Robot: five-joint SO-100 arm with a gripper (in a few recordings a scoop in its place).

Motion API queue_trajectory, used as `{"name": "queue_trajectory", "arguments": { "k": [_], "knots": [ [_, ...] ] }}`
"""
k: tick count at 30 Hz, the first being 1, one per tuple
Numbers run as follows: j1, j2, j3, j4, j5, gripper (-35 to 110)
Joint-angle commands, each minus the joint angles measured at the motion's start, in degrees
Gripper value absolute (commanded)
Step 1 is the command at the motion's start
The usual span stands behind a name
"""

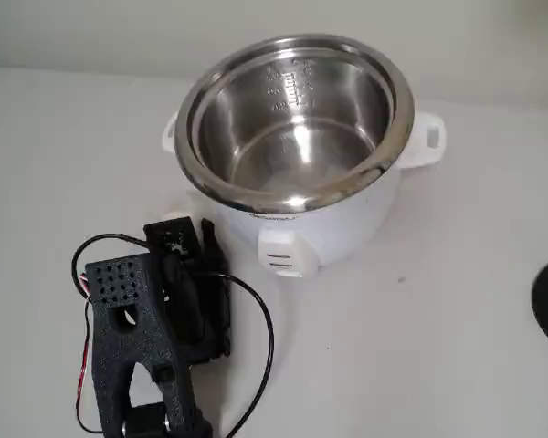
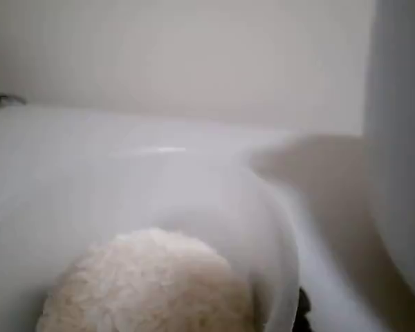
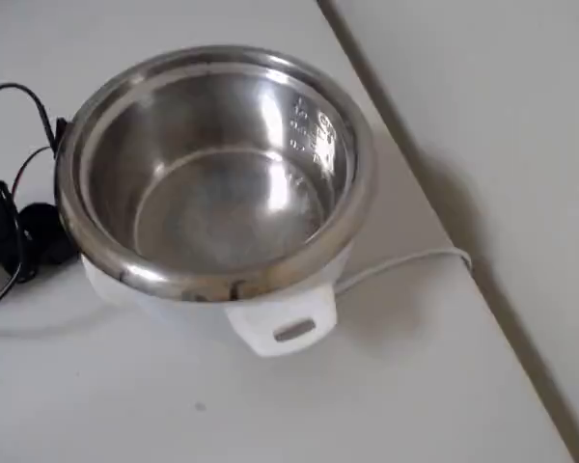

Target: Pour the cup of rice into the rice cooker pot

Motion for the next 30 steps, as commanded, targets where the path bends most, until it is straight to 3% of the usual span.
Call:
{"name": "queue_trajectory", "arguments": {
  "k": [1, 8, 17, 24, 30],
  "knots": [
    [-1.49, -0.97, -4.66, 1.67, -1.58, 9],
    [-3.52, 9.40, -0.79, 4.04, -2.46, 9],
    [-6.24, 33.84, 7.91, 14.94, -4.75, 9],
    [-8.35, 55.55, 11.25, 30.23, -6.86, 9],
    [-7.91, 75.94, 8.35, 51.50, -6.24, 9]
  ]
}}
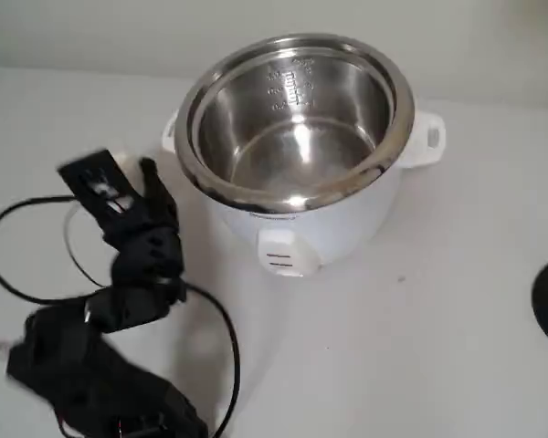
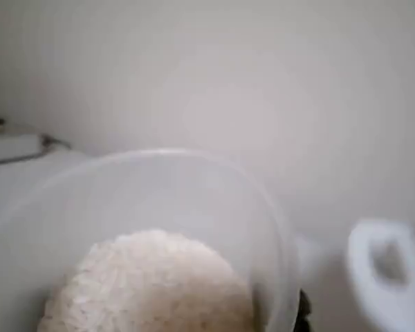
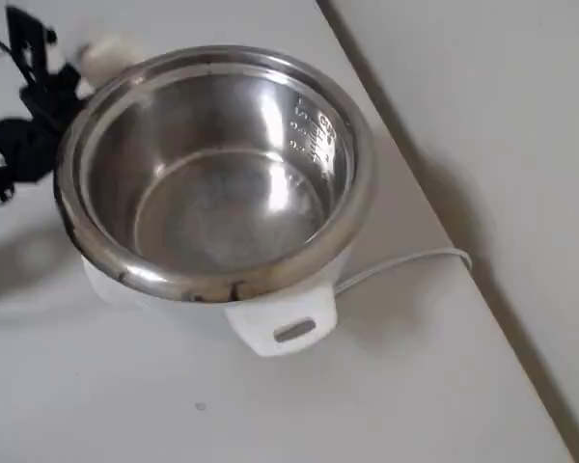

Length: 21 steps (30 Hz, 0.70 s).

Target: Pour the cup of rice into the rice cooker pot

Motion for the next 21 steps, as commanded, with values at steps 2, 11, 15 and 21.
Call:
{"name": "queue_trajectory", "arguments": {
  "k": [2, 11, 15, 21],
  "knots": [
    [0.53, 18.81, -4.83, 14.24, 1.05, 9],
    [11.51, 30.15, -19.42, 39.73, 13.97, 9],
    [17.75, 31.20, -26.54, 49.92, 24.17, 9],
    [24.35, 30.06, -32.78, 60.91, 40.87, 9]
  ]
}}
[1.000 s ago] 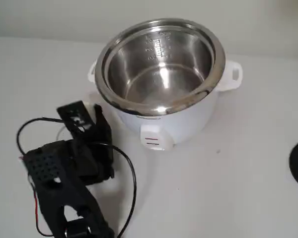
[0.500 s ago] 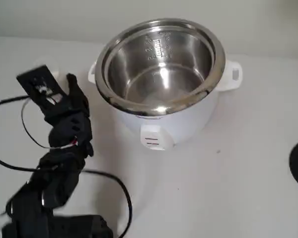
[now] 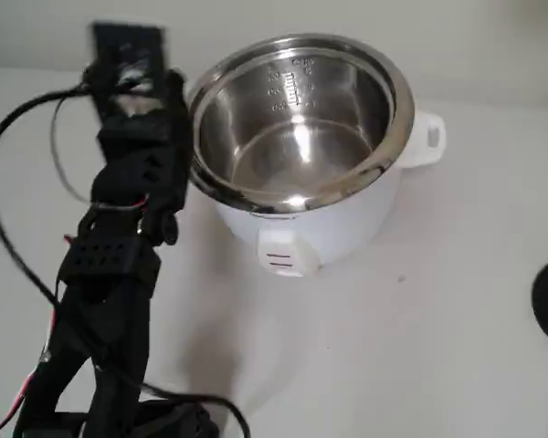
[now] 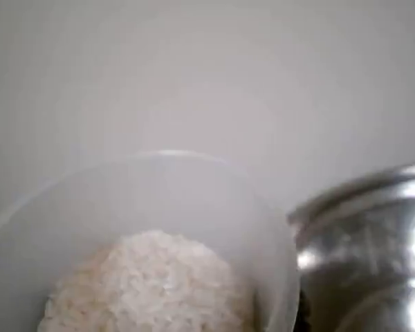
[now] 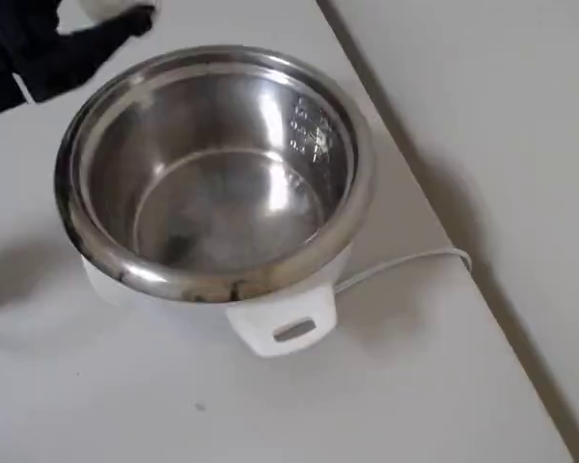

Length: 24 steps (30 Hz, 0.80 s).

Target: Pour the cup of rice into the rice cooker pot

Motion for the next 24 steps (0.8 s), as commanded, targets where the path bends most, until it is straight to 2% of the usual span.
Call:
{"name": "queue_trajectory", "arguments": {
  "k": [1, 7, 17, 24],
  "knots": [
    [4.39, 3.52, -9.23, 6.59, 13.27, 9],
    [6.86, -1.41, -20.13, 22.76, 39.20, 9],
    [5.27, -13.62, -36.83, 31.55, 70.75, 8],
    [7.03, -18.46, -42.71, 35.07, 85.87, 7]
  ]
}}
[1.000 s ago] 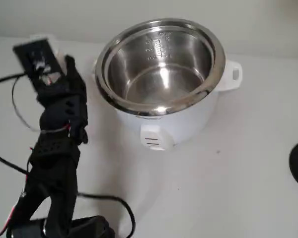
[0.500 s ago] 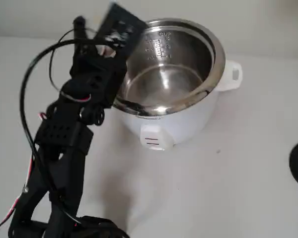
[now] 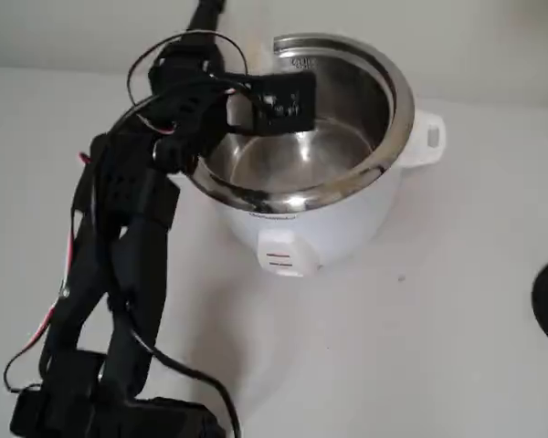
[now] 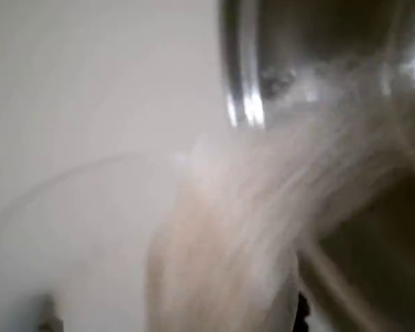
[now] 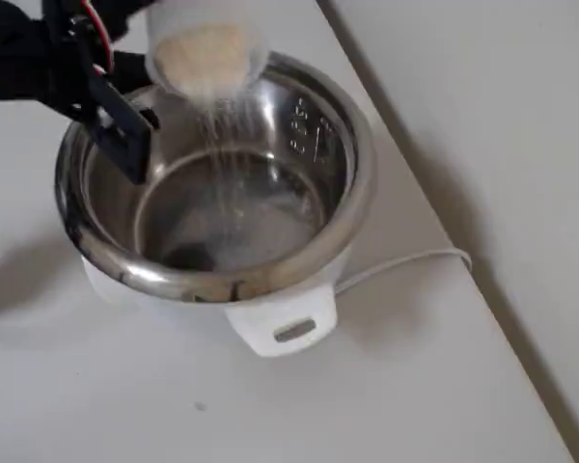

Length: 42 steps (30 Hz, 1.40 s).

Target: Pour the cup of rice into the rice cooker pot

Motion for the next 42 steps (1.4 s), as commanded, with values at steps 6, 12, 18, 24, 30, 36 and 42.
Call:
{"name": "queue_trajectory", "arguments": {
  "k": [6, 12, 18, 24, 30, 36, 42],
  "knots": [
    [2.46, -0.53, -8.26, 1.49, 14.94, 7],
    [3.60, -1.76, -8.26, 3.16, 21.36, 7],
    [3.78, -2.11, -7.65, 4.75, 25.58, 7],
    [1.76, -1.05, -8.35, 3.69, 13.54, 7],
    [-0.97, -0.88, -16.70, 6.77, -10.72, 7],
    [-8.35, 3.08, -17.31, 9.14, -39.99, 7],
    [-13.62, 5.80, -13.01, 15.21, -63.63, 8]
  ]
}}
